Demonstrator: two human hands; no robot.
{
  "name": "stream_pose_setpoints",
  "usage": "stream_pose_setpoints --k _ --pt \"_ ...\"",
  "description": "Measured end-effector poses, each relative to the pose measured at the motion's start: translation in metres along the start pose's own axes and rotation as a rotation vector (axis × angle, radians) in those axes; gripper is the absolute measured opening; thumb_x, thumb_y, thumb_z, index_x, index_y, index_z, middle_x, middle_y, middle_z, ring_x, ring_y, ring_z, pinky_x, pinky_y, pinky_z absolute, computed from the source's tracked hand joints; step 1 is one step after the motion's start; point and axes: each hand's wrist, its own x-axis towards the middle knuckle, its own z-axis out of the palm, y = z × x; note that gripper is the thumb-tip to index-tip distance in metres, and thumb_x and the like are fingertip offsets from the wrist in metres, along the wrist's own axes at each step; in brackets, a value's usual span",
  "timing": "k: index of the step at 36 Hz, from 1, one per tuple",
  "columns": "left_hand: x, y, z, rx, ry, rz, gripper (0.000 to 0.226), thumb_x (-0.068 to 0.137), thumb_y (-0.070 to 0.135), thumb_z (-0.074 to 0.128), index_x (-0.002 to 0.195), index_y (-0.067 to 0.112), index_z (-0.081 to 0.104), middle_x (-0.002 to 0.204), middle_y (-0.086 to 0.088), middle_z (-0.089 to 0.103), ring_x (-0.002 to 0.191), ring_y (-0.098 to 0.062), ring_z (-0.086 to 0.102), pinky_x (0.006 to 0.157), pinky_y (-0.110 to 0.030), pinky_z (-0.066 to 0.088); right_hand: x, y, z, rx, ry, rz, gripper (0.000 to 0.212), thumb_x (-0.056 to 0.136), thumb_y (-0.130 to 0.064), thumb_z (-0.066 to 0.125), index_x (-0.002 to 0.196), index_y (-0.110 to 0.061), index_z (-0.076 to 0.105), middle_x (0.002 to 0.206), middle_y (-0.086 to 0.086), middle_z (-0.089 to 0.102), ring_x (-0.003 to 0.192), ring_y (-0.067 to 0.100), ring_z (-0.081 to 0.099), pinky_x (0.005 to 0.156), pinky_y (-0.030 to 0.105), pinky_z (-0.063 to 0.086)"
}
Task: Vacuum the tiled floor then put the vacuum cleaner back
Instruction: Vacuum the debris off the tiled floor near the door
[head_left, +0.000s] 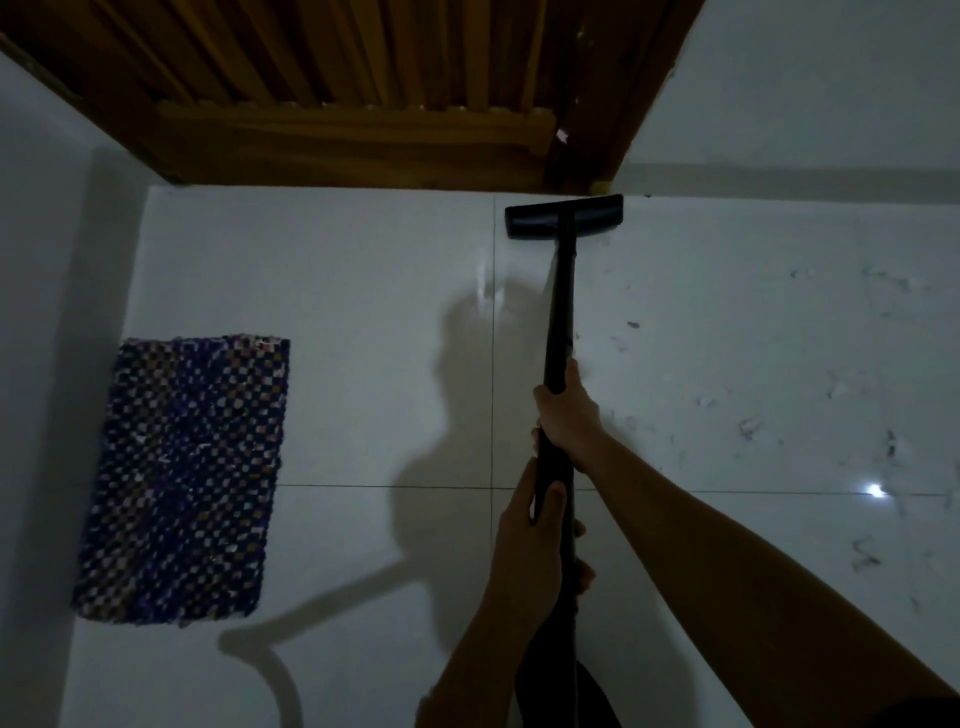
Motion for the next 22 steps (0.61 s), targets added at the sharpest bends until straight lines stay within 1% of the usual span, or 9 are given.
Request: stream_pose_setpoints --k 3,6,11,13,18,20,22 --pt "0.001 -0.002 0.01 -0.005 -0.034 -0.027 0.044 0.099 0.023 0.04 0.142 0.028 0.035 0.072 -0.007 0.057 0.032 -0.006 0.051 0.036 -0.018 0.045 0.001 0.007 -0.011 0.035 0.026 0.016 0.061 0.096 -0.02 0.043 0.149 -0.035 0.018 0.094 0.015 0.055 0.052 0.02 0.055 0.045 0.027 0.047" --pt "0.0 -0.006 0.017 0.004 -0.059 -0.041 0.045 0.099 0.023 0.04 0.143 0.029 0.034 0.073 -0.009 0.057 0.029 -0.007 0.049 0.035 -0.02 0.046 0.0 0.017 -0.021 0.078 0.048 0.042 0.058 0.096 -0.02 0.043 0.148 -0.035 0.021 0.095 0.015 0.054 0.052 0.02 0.055 0.046 0.027 0.047" --pt "-0.008 -0.017 0.025 0.078 -0.07 -0.032 0.045 0.099 0.023 0.04 0.144 0.026 0.034 0.077 -0.008 0.058 0.034 -0.005 0.054 0.036 -0.016 0.045 -0.011 0.03 -0.033 0.083 0.064 0.045 0.061 0.097 -0.019 0.043 0.149 -0.035 0.017 0.093 0.017 0.06 0.05 0.019 0.055 0.034 0.016 0.041" --pt "-0.012 -0.02 0.027 0.094 -0.067 -0.03 0.044 0.1 0.022 0.04 0.143 0.026 0.035 0.077 -0.007 0.058 0.036 -0.002 0.054 0.037 -0.013 0.043 -0.016 0.034 -0.035 0.097 0.061 0.053 0.061 0.097 -0.019 0.043 0.149 -0.035 0.017 0.093 0.017 0.059 0.05 0.019 0.055 0.035 0.018 0.042" --pt "-0.022 -0.028 0.028 0.087 -0.078 -0.043 0.044 0.099 0.022 0.04 0.143 0.024 0.035 0.073 -0.009 0.057 0.032 -0.003 0.051 0.035 -0.013 0.041 -0.027 0.045 -0.033 0.15 0.06 0.079 0.058 0.097 -0.019 0.043 0.147 -0.036 0.019 0.09 0.016 0.055 0.049 0.019 0.054 0.039 0.022 0.045" --pt "-0.026 -0.033 0.026 0.087 -0.078 -0.045 0.044 0.1 0.023 0.04 0.143 0.025 0.035 0.073 -0.01 0.057 0.032 -0.004 0.05 0.036 -0.014 0.042 -0.033 0.049 -0.033 0.158 0.054 0.088 0.058 0.097 -0.019 0.043 0.147 -0.036 0.02 0.089 0.015 0.055 0.047 0.018 0.053 0.038 0.021 0.044" --pt "-0.03 -0.039 0.025 0.1 -0.083 -0.046 0.044 0.1 0.024 0.04 0.143 0.028 0.035 0.075 -0.012 0.057 0.034 -0.006 0.051 0.037 -0.015 0.043 -0.039 0.053 -0.032 0.159 0.055 0.093 0.058 0.098 -0.019 0.042 0.148 -0.035 0.019 0.091 0.016 0.055 0.047 0.018 0.053 0.036 0.02 0.043"
